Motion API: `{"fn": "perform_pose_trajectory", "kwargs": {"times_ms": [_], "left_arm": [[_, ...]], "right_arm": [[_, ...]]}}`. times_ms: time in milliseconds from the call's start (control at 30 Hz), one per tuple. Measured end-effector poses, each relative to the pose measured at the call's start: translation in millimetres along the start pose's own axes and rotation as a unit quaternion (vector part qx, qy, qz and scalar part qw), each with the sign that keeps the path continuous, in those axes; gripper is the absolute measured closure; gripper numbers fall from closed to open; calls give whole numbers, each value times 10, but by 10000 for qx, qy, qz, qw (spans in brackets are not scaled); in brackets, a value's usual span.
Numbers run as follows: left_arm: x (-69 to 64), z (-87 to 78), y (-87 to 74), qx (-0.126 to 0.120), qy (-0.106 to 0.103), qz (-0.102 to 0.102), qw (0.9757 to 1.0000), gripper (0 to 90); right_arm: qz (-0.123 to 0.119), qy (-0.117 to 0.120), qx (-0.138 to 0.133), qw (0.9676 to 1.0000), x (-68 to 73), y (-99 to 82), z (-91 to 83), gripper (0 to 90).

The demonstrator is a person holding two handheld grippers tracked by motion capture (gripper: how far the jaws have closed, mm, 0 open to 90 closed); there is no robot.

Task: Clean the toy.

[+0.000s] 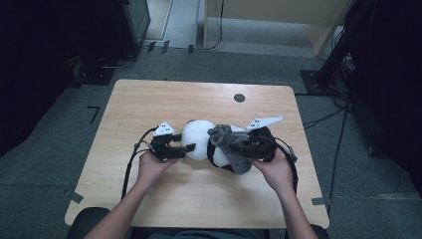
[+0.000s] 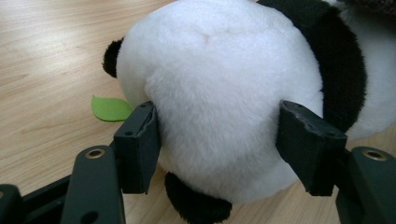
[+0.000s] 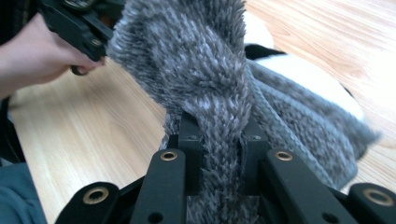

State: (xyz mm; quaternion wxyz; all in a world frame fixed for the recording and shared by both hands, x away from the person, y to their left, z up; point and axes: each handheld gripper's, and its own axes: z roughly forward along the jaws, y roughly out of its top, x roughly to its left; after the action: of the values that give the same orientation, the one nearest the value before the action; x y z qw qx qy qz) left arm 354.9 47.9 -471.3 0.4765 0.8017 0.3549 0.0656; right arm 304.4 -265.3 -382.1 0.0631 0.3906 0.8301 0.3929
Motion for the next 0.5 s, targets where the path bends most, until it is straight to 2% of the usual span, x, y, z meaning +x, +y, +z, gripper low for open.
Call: {"fn": "perform_pose_trajectory", "kwargs": {"times_ms": [133, 267, 367, 500], "left_arm": [[0, -1, 1, 9, 4, 5, 10000, 340], [-1, -2, 1, 11, 4, 4, 10000, 341], [-3, -2, 2, 10, 11, 4, 10000, 340], [-6, -3, 5, 11, 16, -1, 10000, 340]], "right_arm": [[-129, 167, -118, 9997, 145, 66, 38, 772], [-335, 297, -92, 9990, 295, 147, 160, 773], [-419, 353, -9, 9985, 384, 185, 322, 773], [-367, 471, 45, 9982, 419, 193, 532, 774]]}}
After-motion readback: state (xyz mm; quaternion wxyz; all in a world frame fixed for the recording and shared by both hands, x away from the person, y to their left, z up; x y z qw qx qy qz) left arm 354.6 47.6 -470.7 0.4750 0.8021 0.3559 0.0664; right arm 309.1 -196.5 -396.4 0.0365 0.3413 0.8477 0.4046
